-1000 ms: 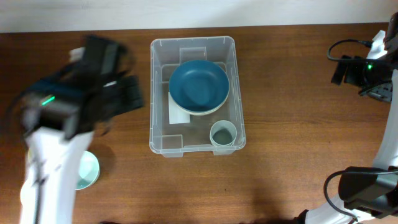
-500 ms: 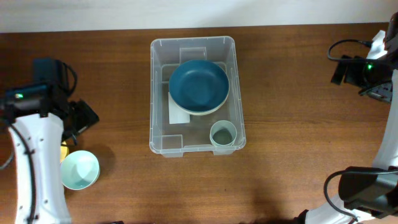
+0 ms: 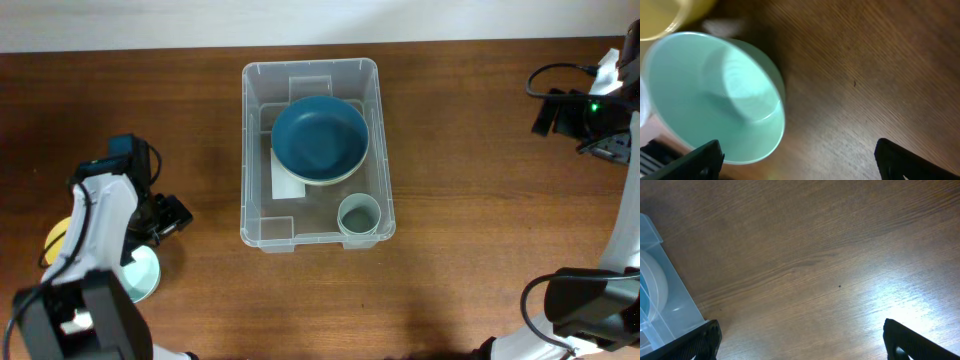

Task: Pack container
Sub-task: 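Move the left gripper to the mint-green bowl and grip its rim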

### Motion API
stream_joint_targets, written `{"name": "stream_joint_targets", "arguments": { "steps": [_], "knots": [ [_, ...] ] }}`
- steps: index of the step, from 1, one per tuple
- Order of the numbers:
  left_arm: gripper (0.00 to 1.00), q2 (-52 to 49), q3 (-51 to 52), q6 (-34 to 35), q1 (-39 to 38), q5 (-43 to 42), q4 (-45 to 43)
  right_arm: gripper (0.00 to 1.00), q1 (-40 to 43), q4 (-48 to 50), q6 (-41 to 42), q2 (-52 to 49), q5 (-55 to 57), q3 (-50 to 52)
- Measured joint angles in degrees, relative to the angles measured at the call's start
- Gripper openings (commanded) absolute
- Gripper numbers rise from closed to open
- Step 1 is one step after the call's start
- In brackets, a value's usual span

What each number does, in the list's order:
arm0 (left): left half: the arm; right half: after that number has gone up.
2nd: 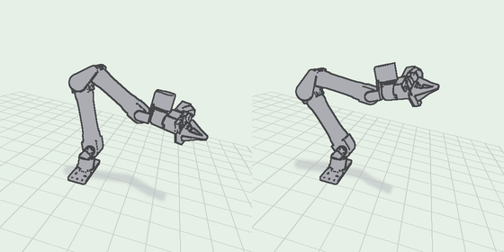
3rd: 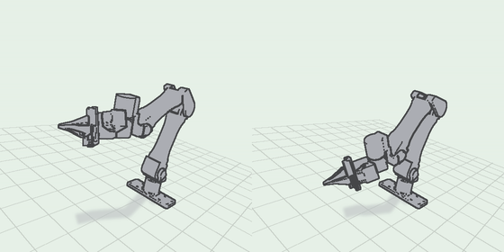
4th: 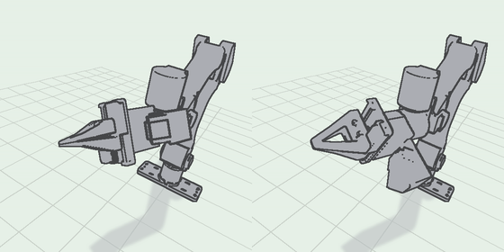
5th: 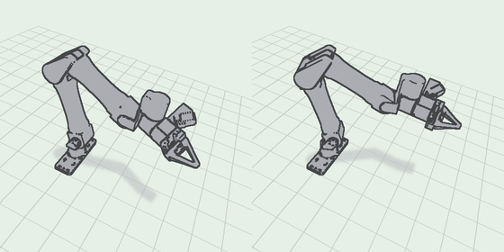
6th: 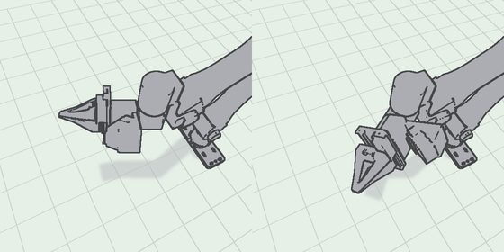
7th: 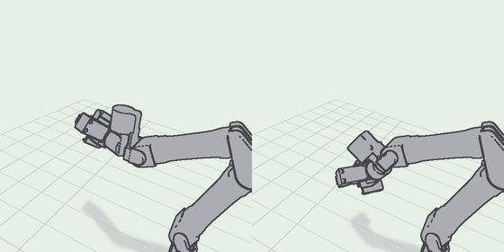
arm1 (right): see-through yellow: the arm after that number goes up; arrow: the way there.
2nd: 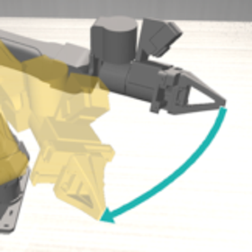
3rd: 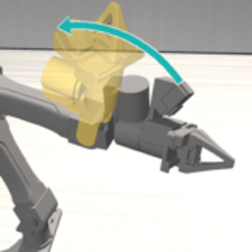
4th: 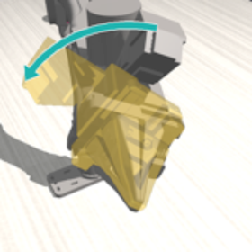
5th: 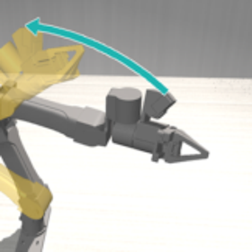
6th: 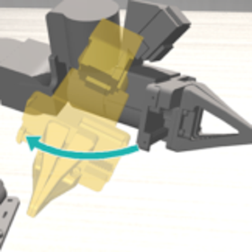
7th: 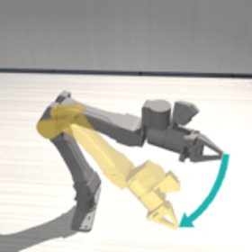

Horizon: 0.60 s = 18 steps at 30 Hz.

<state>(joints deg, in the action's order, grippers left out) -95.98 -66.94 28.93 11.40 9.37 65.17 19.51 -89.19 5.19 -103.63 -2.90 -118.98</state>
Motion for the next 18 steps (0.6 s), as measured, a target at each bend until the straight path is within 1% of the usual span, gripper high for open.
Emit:
{"name": "stream_joint_targets", "arguments": {
  "steps": [5, 8, 9, 13, 17, 18],
  "knots": [
    [0.95, -5.73, 0.04, -0.63, 0.0, -0.92, -1.97, 0.99, 0.0, 0.02, -0.07, 0.0, 0.0, 0.0],
    [0.89, -8.22, 0.07, -0.66, 0.0, -1.25, -2.67, 0.99, 0.0, 0.02, -0.07, 0.0, 0.0, 0.0],
    [0.82, -8.81, 0.11, -0.74, 0.0, -1.36, -2.91, 0.99, 0.0, 0.02, -0.07, 0.0, 0.02, 0.0],
    [0.65, -10.03, 0.2, -0.92, 0.0, -1.75, -4.0, 0.99, 0.0, 0.02, -0.11, 0.0, 0.0, 0.0],
    [0.44, -10.36, 0.26, -1.25, 0.0, -2.12, -4.74, 0.99, 0.0, 0.02, -0.07, 0.0, 0.0, 0.0],
    [0.36, -10.38, 0.26, -1.33, 0.0, -2.29, -4.98, 0.99, 0.0, 0.02, -0.04, 0.0, 0.0, 0.0]
  ]
}}
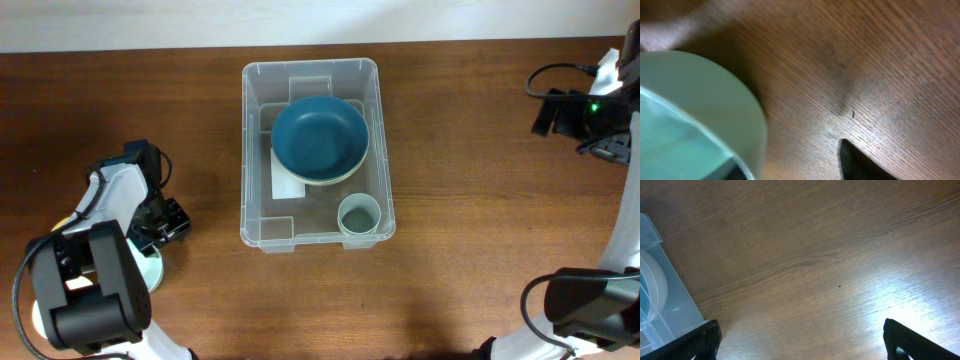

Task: Pack container
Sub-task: 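Move the left gripper to the mint-green bowl and grip its rim, then lift the mint-green bowl and lower it into the bin's front-left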

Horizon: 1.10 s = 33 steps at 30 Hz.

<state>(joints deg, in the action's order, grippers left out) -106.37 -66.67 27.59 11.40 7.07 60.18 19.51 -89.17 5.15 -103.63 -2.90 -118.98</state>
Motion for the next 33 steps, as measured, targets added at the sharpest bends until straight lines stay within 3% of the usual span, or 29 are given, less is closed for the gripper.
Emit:
{"name": "stream_joint_targets", "arguments": {
  "steps": [4, 5, 13, 19, 28, 33],
  "knots": [
    [0.03, 0.0, 0.02, -0.63, 0.0, -0.46, -0.61, 0.99, 0.0, 0.0, -0.04, 0.0, 0.02, 0.0],
    [0.01, 0.0, 0.02, -0.31, 0.0, -0.46, -0.63, 0.99, 0.0, 0.0, -0.04, 0.0, 0.0, 0.0],
    [0.01, -0.02, -0.04, -0.79, 0.0, -0.68, -0.2, 0.99, 0.0, 0.0, -0.07, 0.0, 0.02, 0.0],
    [0.01, 1.73, -4.46, -1.05, -1.86, -1.11, 6.45, 0.99, 0.0, 0.0, -0.07, 0.0, 0.02, 0.0],
    [0.01, 19.78, -22.95, -1.05, -19.19, -1.36, 10.6, 0.99, 0.0, 0.0, -0.07, 0.0, 0.02, 0.0],
    [0.01, 22.21, -26.23, -0.96, -29.77, -1.75, 10.16, 0.99, 0.0, 0.02, -0.07, 0.0, 0.02, 0.0]
  ]
}}
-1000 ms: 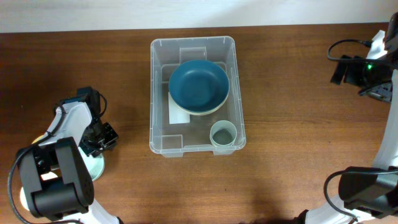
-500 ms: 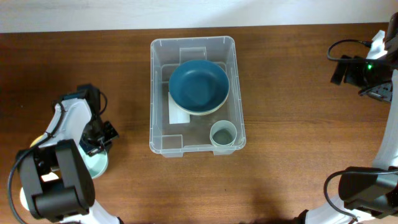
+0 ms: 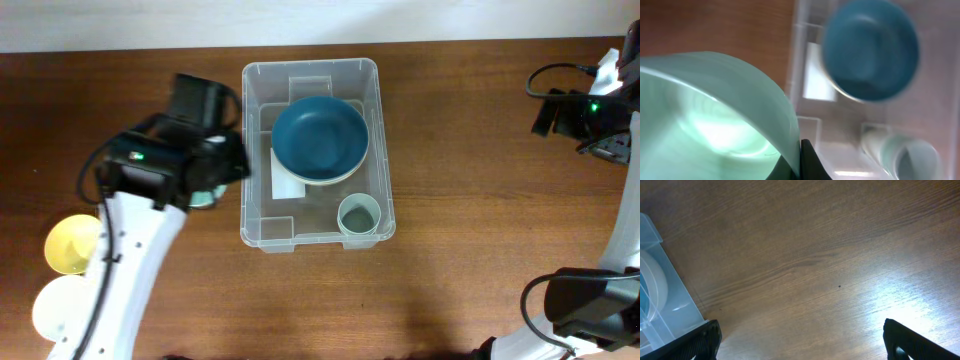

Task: Pack container
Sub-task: 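Lift the mint-green bowl and lower it into the bin's front-left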

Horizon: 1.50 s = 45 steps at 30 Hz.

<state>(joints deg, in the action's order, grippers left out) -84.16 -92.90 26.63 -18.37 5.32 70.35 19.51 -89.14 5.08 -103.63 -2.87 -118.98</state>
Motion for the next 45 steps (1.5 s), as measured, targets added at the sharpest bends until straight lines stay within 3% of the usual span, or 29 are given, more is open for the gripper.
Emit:
{"name": "stream_joint_targets", "arguments": {
  "steps": [9, 28, 30, 34, 41, 45],
  "knots": [
    [0.01, -11.78, 0.07, 0.0, -12.81, -0.52, -1.64, 0.99, 0.0, -0.02, 0.0, 0.0, 0.0, 0.0],
    [0.02, -27.3, 0.17, -0.02, -13.44, -9.49, 2.47, 0.99, 0.0, -0.02, 0.02, 0.0, -0.02, 0.0],
    [0.08, -27.71, 0.15, -0.07, -13.44, -9.49, 2.97, 0.99, 0.0, -0.02, 0.02, 0.0, -0.02, 0.0],
    [0.34, -27.87, 0.17, 0.13, -13.44, -9.73, 5.07, 0.99, 0.0, -0.02, 0.02, 0.0, -0.02, 0.0],
    [0.39, -27.54, -0.2, 0.33, -13.07, -7.56, 5.35, 0.99, 0.0, -0.02, -0.02, 0.0, -0.02, 0.0],
    [0.53, -24.06, -1.49, 0.42, -10.27, -4.44, 5.66, 0.99, 0.0, -0.02, 0.02, 0.0, -0.02, 0.0]
  ]
}}
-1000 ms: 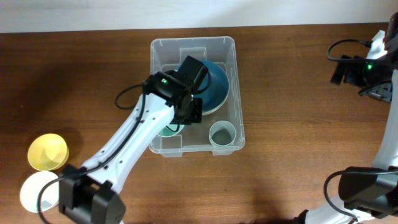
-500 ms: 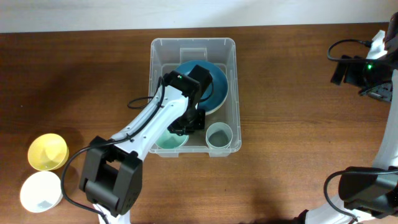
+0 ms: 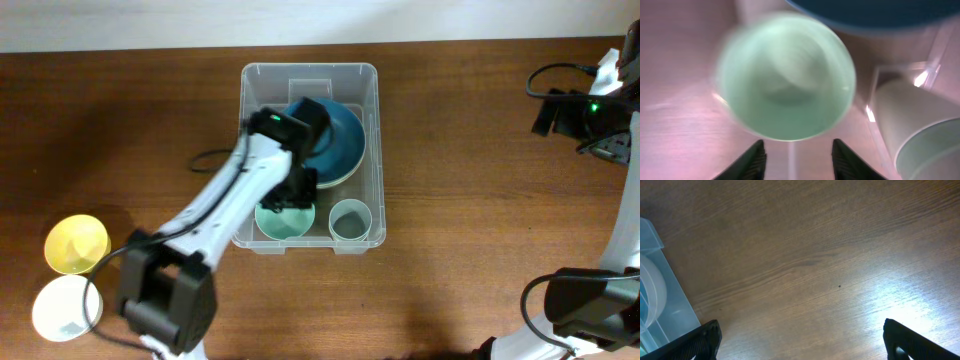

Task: Pack container
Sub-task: 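Lift the mint-green bowl and lower it into the bin's front-left, then move the left gripper to the yellow bowl and grip it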

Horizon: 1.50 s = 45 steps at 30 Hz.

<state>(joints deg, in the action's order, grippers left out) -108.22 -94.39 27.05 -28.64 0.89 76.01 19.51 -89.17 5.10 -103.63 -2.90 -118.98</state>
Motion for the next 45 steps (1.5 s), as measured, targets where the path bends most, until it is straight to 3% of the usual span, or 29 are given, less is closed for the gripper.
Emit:
{"name": "stream_joint_targets", "arguments": {
  "steps": [5, 11, 17, 30, 33, 35, 37, 39, 40, 45],
  "knots": [
    [0.71, 10.69, -1.62, 0.26, 10.97, 3.85, 0.39, 0.99, 0.0, 0.02, 0.0, 0.0, 0.02, 0.0],
    [0.78, 17.86, -2.91, -0.31, 30.91, 7.02, 1.25, 0.99, 0.0, 0.0, -0.04, 0.0, 0.0, 0.0],
    [0.81, 13.57, -0.35, -1.95, 44.7, 7.72, 1.2, 0.99, 0.0, 0.0, -0.04, 0.0, 0.0, 0.0],
    [0.8, -3.56, 4.72, -4.2, 57.81, 7.72, -5.18, 0.99, 0.0, 0.0, -0.04, 0.0, 0.0, 0.0],
    [0.75, -6.82, 4.74, -4.92, 58.58, 7.74, -6.45, 0.99, 0.0, 0.0, -0.02, 0.0, 0.0, 0.0],
    [0.65, -8.98, 4.74, -5.22, 58.62, 7.5, -7.06, 0.99, 0.0, 0.0, -0.07, 0.0, 0.0, 0.0],
    [0.45, -10.71, 4.79, -5.6, 58.62, 6.82, -7.34, 0.99, 0.0, 0.0, -0.04, 0.0, 0.0, 0.0],
    [0.13, -12.46, 4.9, -5.92, 58.4, 5.73, -7.74, 0.99, 0.0, 0.0, -0.2, 0.0, 0.0, 0.0],
    [0.02, -13.03, 4.94, -5.9, 58.29, 5.16, -7.89, 0.99, 0.0, 0.0, -0.17, 0.0, 0.0, 0.0],
    [0.01, -13.51, 4.87, -6.32, 57.33, 3.87, -7.67, 0.99, 0.0, 0.0, -0.22, 0.0, 0.02, 0.0]
  ]
}}
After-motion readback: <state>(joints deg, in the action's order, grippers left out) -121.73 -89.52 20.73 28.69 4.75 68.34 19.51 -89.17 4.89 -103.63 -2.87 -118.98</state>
